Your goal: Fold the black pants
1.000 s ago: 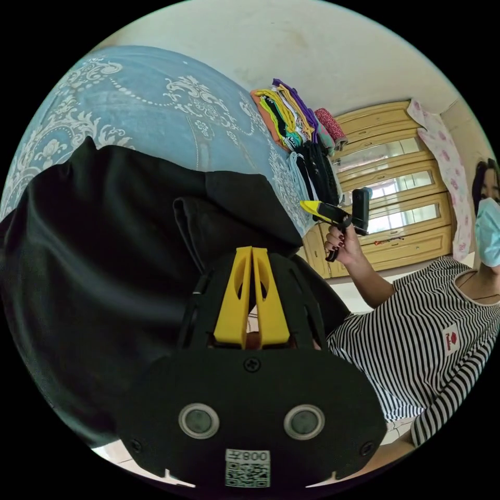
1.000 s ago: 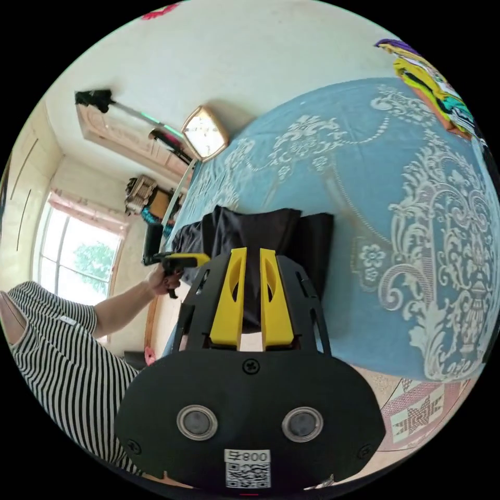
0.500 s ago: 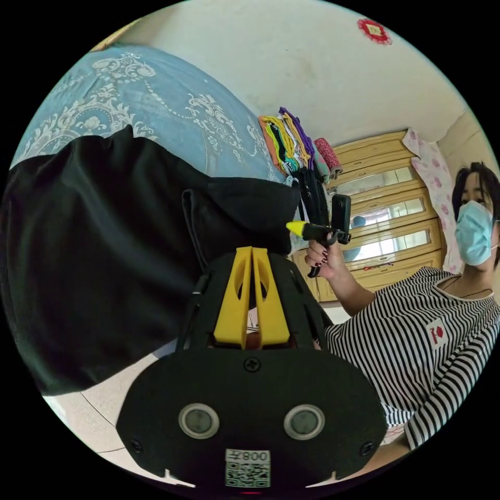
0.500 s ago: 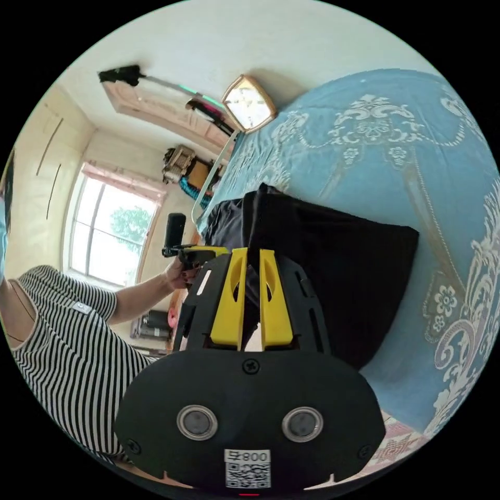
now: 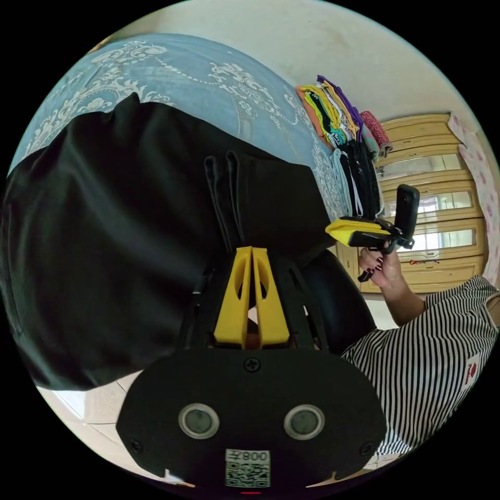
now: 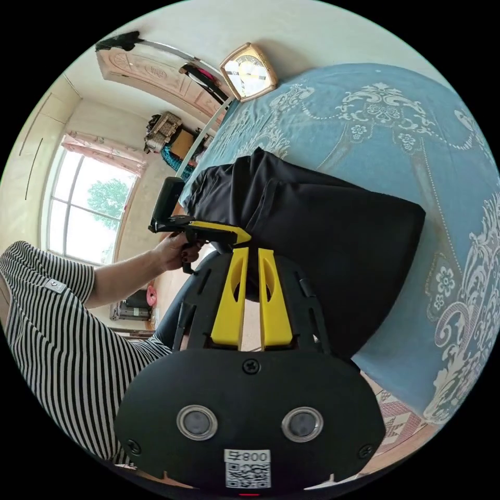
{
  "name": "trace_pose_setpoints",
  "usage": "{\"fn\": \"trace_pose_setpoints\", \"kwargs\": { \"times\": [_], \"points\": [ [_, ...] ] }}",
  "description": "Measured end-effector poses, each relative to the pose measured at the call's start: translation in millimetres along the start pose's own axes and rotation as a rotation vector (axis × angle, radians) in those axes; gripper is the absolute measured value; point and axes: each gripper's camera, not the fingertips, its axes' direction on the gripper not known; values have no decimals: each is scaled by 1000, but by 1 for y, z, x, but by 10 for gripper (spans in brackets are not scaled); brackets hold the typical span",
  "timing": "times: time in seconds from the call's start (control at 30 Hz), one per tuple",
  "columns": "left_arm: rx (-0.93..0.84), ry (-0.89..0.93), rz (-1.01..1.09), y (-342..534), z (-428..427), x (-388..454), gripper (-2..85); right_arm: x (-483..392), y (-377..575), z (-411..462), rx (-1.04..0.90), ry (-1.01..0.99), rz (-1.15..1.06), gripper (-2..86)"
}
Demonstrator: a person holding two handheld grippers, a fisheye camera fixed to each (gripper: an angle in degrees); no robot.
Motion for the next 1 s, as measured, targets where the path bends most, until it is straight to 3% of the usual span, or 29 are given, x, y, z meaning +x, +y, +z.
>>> {"fn": "trace_pose_setpoints", "kwargs": {
  "times": [0.13, 0.37, 0.53, 0.8, 0.93, 1.0],
  "points": [
    [0, -100, 39, 6, -9, 29, 1, 19, 16, 9, -73, 146, 52, 12],
    [110, -164, 94, -22, -27, 91, 1, 35, 24, 23, -108, 168, 58, 2],
    [41, -320, 107, -51, -9, 121, 1, 44, 30, 23, -116, 189, 18, 2],
    [85, -275, 142, -28, -35, 202, 2, 76, 57, -19, -32, 144, 76, 2],
    [-69, -335, 158, -13, -13, 238, 3, 127, 92, -40, -5, 163, 205, 1],
    [-46, -316, 141, -9, -14, 253, 5, 152, 105, -40, 22, 80, 256, 1]
  ]
}}
